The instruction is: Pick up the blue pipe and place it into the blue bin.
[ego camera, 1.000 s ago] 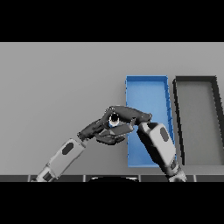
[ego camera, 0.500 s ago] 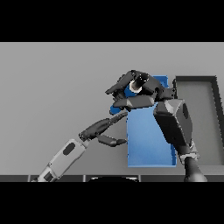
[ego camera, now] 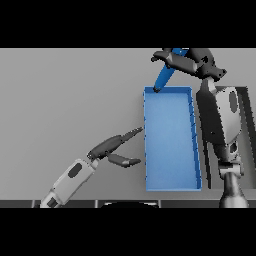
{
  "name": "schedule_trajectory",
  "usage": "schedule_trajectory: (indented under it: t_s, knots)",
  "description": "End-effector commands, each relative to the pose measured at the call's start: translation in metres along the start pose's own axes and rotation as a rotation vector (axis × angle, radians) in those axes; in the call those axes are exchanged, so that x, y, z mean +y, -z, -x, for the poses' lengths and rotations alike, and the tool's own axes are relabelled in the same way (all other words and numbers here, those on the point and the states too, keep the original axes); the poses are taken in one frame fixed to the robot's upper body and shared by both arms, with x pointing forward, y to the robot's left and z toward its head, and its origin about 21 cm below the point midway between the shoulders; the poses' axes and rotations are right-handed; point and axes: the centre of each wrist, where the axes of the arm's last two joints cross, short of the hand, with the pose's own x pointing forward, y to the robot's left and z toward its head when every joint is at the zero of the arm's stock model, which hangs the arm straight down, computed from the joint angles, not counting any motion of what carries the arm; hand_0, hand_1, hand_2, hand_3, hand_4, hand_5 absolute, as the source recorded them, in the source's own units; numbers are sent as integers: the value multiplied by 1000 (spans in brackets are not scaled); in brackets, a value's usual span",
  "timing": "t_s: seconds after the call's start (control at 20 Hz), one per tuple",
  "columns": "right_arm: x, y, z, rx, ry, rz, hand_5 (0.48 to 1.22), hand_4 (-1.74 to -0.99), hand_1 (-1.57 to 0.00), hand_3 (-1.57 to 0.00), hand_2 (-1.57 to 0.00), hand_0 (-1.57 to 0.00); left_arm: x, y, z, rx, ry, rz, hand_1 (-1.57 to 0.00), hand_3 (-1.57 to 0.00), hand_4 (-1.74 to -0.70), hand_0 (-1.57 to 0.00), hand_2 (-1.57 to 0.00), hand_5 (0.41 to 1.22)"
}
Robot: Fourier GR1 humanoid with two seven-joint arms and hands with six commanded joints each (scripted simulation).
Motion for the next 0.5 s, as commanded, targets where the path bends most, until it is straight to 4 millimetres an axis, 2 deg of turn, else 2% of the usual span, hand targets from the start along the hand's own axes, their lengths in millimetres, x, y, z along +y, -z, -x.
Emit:
schedule_trajectory:
  t_s: [0.0,0.1,0.3,0.45]
  knots:
    - [-8,-3,9,37,5,29,1124,-1739,-1571,-1571,-1571,-1571,-3,0,-1,-14,-9,3,1,1,-906,1,1,489]
    - [-26,-13,35,116,16,110,1117,-1740,-1571,-1571,-1571,-1571,1,-2,0,-15,-6,0,1,1,-898,1,1,489]
    - [-34,-38,79,286,44,217,1120,-1740,-1571,-1571,-1571,-1571,3,-1,-1,8,-13,-1,1,1,-890,1,1,474]
    - [-39,-59,111,439,102,288,1120,-1741,-1571,-1571,-1571,-1571,-4,-2,5,10,-15,7,1,1,-887,1,1,466]
